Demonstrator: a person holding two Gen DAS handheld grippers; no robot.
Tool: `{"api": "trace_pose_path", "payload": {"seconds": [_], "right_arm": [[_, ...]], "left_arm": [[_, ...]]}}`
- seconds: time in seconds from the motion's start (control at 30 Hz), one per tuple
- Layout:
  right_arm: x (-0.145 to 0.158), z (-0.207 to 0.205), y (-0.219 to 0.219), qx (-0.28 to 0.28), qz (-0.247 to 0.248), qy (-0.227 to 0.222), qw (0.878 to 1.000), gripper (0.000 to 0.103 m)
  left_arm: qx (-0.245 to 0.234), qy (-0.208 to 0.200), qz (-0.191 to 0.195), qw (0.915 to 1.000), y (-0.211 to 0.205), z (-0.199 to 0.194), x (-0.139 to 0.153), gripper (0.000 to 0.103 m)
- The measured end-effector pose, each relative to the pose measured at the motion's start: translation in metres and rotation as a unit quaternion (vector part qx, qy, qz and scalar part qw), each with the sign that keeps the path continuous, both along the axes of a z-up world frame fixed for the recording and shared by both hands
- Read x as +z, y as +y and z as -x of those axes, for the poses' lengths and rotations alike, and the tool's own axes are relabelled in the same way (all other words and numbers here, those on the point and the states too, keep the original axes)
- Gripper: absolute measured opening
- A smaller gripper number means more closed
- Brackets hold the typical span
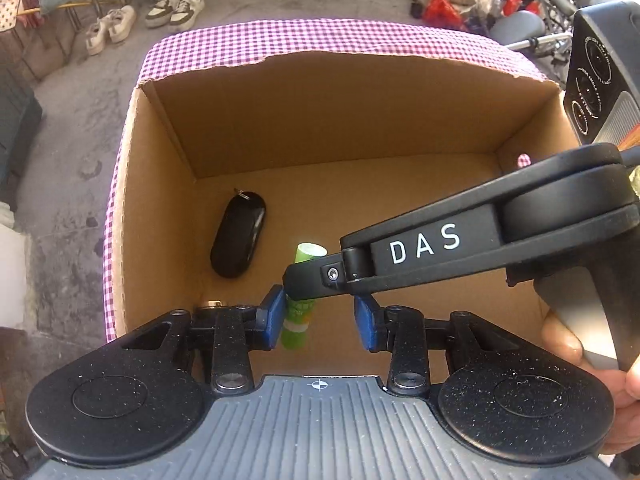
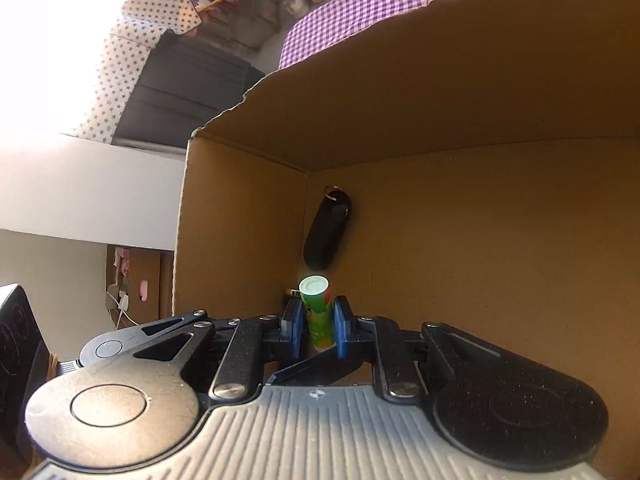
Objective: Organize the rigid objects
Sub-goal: 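Carry the green glue stick into the box and open the left tool, then move the left tool to the black tape roll and close on it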
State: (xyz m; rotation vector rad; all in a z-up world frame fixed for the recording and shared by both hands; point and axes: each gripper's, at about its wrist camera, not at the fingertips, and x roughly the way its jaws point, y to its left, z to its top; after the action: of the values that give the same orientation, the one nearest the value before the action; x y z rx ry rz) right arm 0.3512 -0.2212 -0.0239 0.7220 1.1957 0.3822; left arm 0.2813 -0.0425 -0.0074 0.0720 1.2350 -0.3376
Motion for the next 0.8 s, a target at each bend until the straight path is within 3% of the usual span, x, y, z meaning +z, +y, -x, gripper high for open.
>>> {"api": "trace_pose_path", "payload": {"seconds": [0.17, 0.37, 0.63, 0.8], "right_arm": [[0.007, 0.001, -0.004, 0.002, -0.005, -0.014, 1.000, 0.023], [0.028, 0.018, -0.018, -0.016, -0.012, -0.037, 0.999, 0.024], [0.081, 0.084, -0.044, -0.036, -0.038, -0.116, 0.992, 0.026], [0.112, 0.163, -0.065, -0.051, -0.051, -0.197, 0.978, 0.047]], "left_arm": [[0.001, -0.024, 0.007, 0.9997, 0.003, 0.006, 0.014, 0.047], [-0.001, -0.051, 0.014, 0.9986, -0.001, 0.020, 0.035, 0.052], [-0.012, -0.134, 0.043, 0.9900, 0.004, 0.068, 0.090, 0.065], [-0.025, -0.183, 0.072, 0.9802, 0.013, 0.115, 0.116, 0.074]]}}
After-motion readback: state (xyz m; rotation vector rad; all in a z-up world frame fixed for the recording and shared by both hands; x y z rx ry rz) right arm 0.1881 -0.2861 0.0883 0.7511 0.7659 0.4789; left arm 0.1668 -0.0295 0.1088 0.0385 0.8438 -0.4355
